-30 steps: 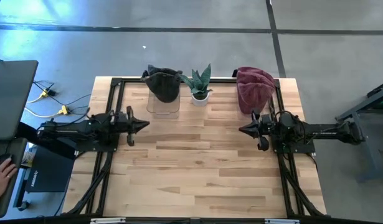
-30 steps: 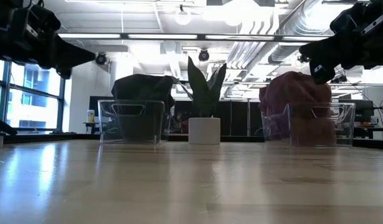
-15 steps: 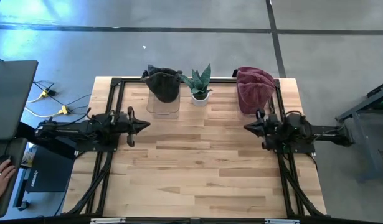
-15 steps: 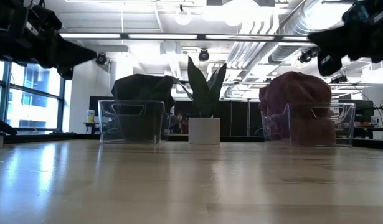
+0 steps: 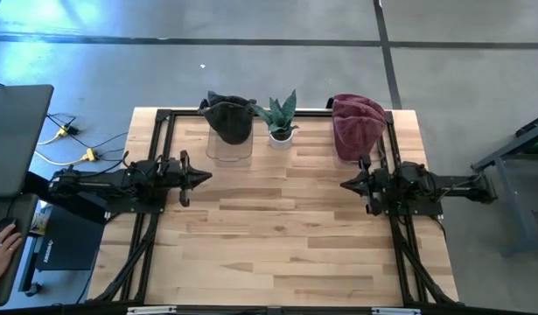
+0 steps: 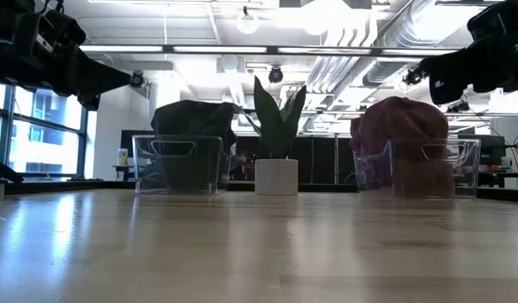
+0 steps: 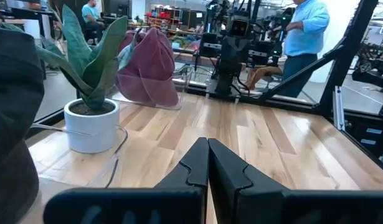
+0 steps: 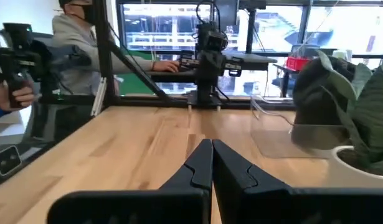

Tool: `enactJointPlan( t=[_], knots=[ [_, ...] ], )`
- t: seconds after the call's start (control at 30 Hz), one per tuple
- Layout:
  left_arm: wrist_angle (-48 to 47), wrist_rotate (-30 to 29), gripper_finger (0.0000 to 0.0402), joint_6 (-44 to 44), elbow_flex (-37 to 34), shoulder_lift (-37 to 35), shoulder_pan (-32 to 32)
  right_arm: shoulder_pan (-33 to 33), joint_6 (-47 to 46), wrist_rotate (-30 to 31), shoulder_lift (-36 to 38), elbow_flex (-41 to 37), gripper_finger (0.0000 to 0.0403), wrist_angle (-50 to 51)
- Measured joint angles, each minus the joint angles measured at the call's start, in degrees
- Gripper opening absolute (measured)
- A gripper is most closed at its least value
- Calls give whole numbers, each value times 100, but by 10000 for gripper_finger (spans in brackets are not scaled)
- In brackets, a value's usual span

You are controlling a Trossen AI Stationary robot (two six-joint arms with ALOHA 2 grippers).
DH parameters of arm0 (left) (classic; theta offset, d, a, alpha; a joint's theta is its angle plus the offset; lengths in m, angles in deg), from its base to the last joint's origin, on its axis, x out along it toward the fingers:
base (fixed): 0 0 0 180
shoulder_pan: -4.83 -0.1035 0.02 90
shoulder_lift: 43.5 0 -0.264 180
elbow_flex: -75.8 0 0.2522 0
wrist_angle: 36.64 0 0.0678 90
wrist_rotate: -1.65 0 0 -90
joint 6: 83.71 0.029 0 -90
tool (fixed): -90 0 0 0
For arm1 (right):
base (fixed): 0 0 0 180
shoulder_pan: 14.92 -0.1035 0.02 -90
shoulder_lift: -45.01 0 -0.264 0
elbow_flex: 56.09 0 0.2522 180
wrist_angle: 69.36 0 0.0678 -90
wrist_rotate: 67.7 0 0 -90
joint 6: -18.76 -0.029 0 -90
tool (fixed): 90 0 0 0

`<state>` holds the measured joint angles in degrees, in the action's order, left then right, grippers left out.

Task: Pick & Place hat
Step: Return to Home Position

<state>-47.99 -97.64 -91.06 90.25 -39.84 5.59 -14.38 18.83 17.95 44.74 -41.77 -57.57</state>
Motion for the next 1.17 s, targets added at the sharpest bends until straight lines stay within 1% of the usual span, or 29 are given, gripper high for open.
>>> enactJointPlan(
  t=[0.07,0.23,0.43,0.67,1.0,1.17],
  knots=[
    [4,49,0,0,0,0,0,0,54,-11,-8,0,0,6],
    [-4,64,0,0,0,0,0,-2,-10,-323,-5,-2,0,-24],
    [-7,69,0,0,0,0,0,0,-440,-254,-46,-2,1,-22],
    [-9,84,0,0,0,0,0,0,-407,-252,-48,-2,8,-15],
    [-13,81,0,0,0,0,0,0,-407,-250,-48,-2,1,-7],
    [-13,81,0,-1,0,0,0,0,-407,-248,-48,-2,6,-5]
  ],
)
